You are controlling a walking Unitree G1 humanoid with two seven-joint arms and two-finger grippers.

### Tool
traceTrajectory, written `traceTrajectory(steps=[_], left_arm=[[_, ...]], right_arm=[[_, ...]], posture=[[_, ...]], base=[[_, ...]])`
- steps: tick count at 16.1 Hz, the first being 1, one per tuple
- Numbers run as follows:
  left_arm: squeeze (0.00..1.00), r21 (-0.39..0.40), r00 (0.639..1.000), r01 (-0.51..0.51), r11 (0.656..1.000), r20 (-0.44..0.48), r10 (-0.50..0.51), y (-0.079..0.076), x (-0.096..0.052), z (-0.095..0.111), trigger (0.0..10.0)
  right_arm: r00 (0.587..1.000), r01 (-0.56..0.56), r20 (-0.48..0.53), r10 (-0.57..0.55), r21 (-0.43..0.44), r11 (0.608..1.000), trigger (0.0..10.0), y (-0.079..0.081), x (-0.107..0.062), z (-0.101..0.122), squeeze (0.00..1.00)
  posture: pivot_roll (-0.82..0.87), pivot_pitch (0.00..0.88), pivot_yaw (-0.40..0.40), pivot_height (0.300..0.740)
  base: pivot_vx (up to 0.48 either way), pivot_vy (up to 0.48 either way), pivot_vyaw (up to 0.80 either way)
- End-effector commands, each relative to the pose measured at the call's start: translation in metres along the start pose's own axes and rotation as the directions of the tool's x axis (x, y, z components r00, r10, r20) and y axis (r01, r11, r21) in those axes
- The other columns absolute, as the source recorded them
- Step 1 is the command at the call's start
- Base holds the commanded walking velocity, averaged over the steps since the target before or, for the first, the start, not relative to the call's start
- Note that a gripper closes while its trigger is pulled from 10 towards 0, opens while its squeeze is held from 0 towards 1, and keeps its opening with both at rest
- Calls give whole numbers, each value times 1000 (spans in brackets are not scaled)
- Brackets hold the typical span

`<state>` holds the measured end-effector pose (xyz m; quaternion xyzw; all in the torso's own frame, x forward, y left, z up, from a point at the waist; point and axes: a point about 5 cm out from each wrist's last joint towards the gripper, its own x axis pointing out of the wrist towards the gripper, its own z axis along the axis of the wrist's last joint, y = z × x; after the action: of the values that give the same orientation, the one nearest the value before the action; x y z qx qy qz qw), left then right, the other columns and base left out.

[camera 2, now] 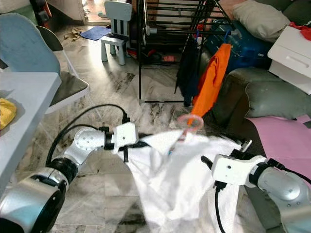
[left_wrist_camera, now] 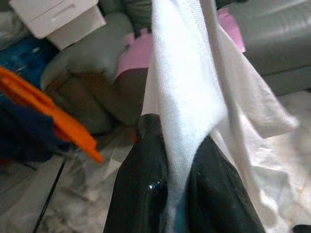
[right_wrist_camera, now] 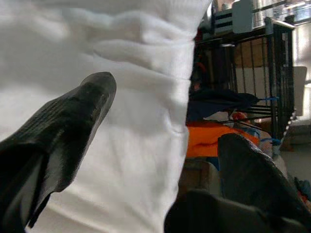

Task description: Hang hanger

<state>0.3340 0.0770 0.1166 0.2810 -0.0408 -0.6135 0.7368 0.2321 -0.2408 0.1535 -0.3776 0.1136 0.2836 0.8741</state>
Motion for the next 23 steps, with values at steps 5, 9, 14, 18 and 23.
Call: traceTrajectory(steps=[5,9,14,18,23], left_arm=[[0,46,989,30,998,143,-37,-3,3,14,0],[0,44,984,56,997,166,-63,-4,3,16,0],[0,45,980,98,994,168,-104,-12,2,12,0],[0,47,977,125,991,170,-131,-17,2,11,0],[0,64,974,144,988,169,-153,-19,5,12,0]], right_arm=[[995,-93,38,95,-37,995,10000,-3,5,7,0],[982,-191,0,191,9,982,10000,-10,-2,-9,0],[973,-232,9,232,131,964,588,-20,-7,-23,0],[955,-295,93,283,175,939,0,-13,-1,-13,0],[917,-398,116,381,206,894,0,-5,-4,-12,0]], posture=[[16,0,-35,740],[17,0,-36,740],[22,0,-41,740],[27,0,-44,740],[26,0,-47,740]], base=[[0,0,0],[0,0,0],[0,0,0],[0,0,0],[0,0,0]])
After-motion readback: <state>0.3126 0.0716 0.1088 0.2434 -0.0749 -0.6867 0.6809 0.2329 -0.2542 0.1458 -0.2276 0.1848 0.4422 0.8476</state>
